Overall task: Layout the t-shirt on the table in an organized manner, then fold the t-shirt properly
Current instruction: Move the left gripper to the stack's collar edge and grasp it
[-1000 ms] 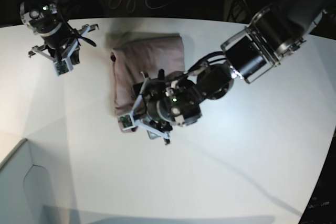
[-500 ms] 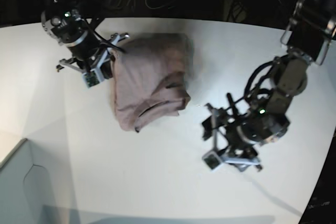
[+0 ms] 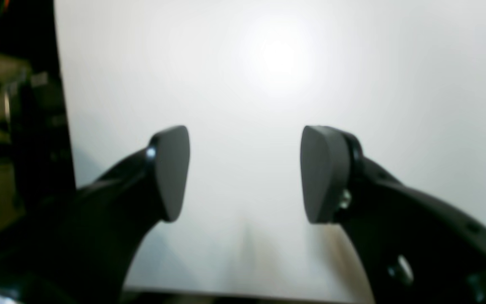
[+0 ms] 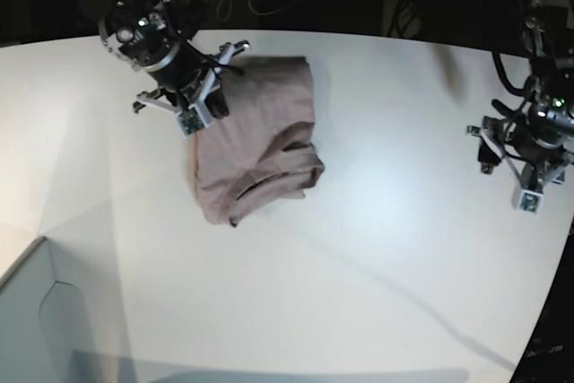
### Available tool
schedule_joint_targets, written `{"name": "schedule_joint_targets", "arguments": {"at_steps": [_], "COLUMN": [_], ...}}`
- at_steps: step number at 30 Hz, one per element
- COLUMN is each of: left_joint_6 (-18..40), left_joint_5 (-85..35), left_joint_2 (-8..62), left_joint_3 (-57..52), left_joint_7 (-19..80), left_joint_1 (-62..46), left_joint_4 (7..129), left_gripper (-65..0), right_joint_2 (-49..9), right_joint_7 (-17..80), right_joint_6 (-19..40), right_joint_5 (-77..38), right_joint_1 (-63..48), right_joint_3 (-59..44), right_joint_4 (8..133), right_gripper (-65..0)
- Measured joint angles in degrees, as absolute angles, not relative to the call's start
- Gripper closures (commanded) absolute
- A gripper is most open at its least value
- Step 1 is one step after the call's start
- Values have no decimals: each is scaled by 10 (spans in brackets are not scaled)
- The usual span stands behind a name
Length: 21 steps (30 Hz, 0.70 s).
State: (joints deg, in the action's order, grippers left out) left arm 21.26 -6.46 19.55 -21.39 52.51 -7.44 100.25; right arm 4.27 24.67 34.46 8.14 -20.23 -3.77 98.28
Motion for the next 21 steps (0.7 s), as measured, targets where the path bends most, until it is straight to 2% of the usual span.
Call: {"name": "schedule_joint_targets", "arguments": {"at_steps": [5, 10, 15, 21], "left_joint_6": [212, 212, 212, 208], "left_joint_5": [-62, -62, -60, -60], "left_joint_2": [173, 105, 20, -33], "left_joint_3": [-231, -194, -152, -114], "left_joint_7": [524, 529, 510, 443], "left_joint_1": [-76, -77, -64, -55], "left_joint_4": [1002, 1002, 981, 911], "left_gripper": [-400, -403, -404, -404], "right_joint_2": [30, 18, 18, 18], "right_joint_7": [195, 151, 143, 149], "right_joint_6": [345, 343, 343, 344], "right_joint_5": [84, 81, 81, 81], "right_joint_1": [-224, -234, -234, -235], "right_joint_3": [-42, -44, -44, -44], "right_joint_4": [921, 892, 881, 889], "right_gripper": [0, 0, 0, 0]}}
